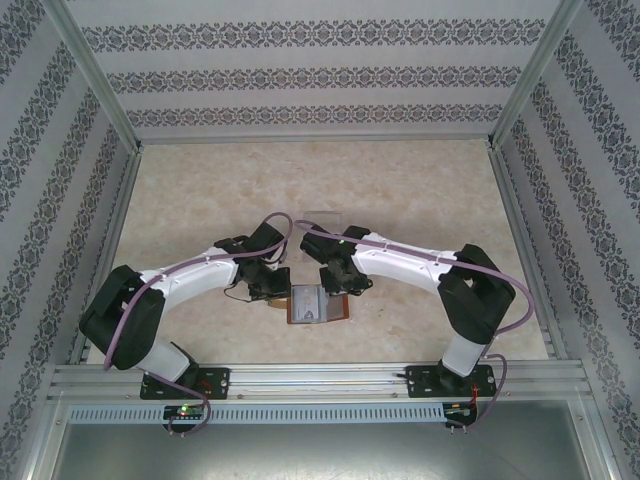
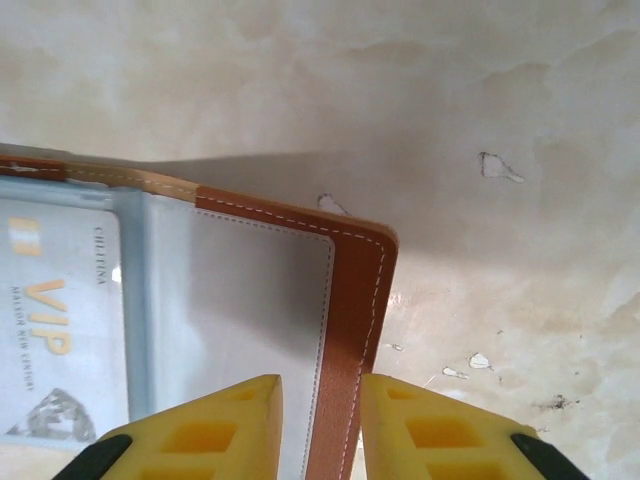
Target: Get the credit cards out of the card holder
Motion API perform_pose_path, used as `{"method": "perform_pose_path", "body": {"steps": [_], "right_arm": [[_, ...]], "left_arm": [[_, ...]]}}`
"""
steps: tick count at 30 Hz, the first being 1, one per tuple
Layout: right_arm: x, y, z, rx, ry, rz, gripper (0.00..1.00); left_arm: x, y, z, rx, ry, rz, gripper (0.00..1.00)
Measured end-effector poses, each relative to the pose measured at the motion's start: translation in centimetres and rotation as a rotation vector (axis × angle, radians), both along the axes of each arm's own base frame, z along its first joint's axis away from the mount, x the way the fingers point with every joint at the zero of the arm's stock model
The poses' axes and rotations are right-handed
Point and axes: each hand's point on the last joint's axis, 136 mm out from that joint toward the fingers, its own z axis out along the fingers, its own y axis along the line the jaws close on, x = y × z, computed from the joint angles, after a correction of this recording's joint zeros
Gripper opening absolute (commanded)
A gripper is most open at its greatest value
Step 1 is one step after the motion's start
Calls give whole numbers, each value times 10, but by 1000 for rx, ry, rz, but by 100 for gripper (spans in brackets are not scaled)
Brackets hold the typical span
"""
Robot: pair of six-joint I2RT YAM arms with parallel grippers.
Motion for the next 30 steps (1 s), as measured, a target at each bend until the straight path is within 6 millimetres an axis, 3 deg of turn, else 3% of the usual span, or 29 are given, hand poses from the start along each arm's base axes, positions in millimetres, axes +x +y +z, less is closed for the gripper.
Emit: {"method": "perform_pose_path", "body": {"steps": [6,12,19,30], "right_arm": [[0,6,7,46,-4,0,24],[0,26,9,156,2,-10,22],[-7,44,-4,294,57,-43,19],[-6,64,-15,405,98,-69,20]], "left_arm": [[-2,-10,6,-42,13,-4,7],[0,-23,8,-91,15,-4,6],[0,-35,0,-119,38,-4,4],[0,-33,-18,-82,69,-1,4]]}}
